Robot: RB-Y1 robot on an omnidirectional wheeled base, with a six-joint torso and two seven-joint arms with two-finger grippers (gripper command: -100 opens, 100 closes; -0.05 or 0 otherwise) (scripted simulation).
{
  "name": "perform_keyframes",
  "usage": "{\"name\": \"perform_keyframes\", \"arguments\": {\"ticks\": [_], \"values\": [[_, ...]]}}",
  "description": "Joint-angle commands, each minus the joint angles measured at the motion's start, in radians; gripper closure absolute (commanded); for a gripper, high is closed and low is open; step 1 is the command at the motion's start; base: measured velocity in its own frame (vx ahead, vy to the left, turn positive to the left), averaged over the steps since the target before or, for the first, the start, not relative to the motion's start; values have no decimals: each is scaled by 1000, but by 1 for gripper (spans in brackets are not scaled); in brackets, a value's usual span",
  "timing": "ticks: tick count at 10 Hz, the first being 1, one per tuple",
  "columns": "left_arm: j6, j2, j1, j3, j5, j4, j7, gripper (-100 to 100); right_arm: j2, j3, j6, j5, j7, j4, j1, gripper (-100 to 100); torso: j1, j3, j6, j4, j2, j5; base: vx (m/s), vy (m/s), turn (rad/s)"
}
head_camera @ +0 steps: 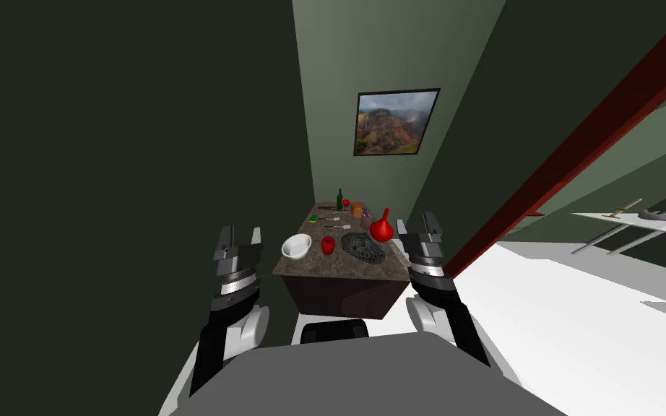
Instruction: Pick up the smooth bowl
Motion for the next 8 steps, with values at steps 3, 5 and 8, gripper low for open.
{"name": "perform_keyframes", "arguments": {"ticks": [3,5,8], "values": [[46,60,-67,11,1,73,-5,-100,0,0,0,0,0,0,0,0,0,2,0,1,3,0,-59,-9,49],[90,91,-127,19,2,133,-6,-100,0,0,0,0,0,0,0,0,-1,3,0,1,5,0,-82,-16,50],[148,120,-202,29,2,210,-5,-100,0,0,0,0,0,0,0,0,0,3,0,1,5,0,-75,-5,42]]}}
